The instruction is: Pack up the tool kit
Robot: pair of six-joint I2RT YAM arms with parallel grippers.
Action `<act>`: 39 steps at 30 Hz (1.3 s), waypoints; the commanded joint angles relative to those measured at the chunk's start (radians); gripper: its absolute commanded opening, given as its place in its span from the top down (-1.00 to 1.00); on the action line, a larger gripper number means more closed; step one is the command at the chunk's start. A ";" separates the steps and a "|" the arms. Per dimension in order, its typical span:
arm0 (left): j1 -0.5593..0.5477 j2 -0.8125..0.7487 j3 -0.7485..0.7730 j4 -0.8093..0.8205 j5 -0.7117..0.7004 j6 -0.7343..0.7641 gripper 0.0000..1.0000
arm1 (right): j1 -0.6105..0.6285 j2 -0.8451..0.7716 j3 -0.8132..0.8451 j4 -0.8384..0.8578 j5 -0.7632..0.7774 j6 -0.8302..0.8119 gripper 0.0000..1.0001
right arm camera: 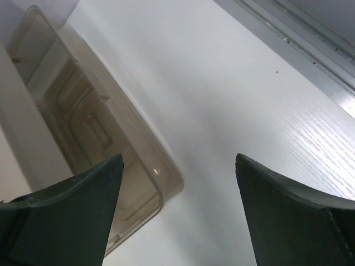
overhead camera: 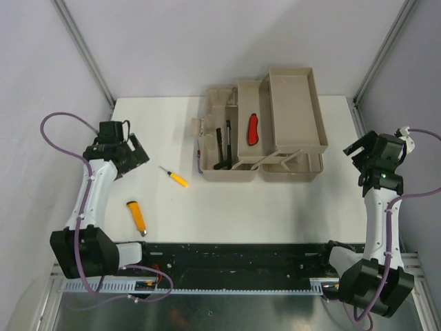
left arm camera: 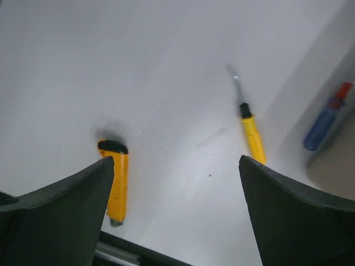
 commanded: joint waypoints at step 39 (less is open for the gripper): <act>0.054 0.232 -0.309 0.206 0.174 -0.143 -0.36 | -0.144 0.249 0.156 0.185 0.017 -0.014 -0.71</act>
